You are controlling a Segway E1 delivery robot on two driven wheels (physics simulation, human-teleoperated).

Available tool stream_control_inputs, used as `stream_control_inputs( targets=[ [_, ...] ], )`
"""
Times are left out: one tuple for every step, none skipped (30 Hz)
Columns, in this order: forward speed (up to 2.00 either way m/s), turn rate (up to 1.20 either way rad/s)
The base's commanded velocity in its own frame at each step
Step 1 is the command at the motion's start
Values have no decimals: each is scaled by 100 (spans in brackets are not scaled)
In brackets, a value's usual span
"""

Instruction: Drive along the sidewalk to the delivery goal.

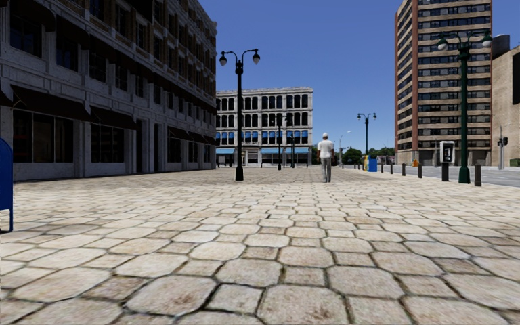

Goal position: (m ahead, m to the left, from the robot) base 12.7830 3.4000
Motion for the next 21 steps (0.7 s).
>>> stream_control_inputs(
  targets=[
    [151, 0],
    [200, 0],
    [200, 0],
    [200, 0],
    [200, 0],
    [200, 12],
    [200, 24],
    [200, 24],
    [200, 27],
    [200, 33],
    [200, 36],
    [200, 38],
    [200, 38],
    [200, 39],
    [200, 39],
    [200, 39],
    [200, 39],
    [200, 39],
    [200, 39],
    [200, 39],
    [200, 39]
  ],
)
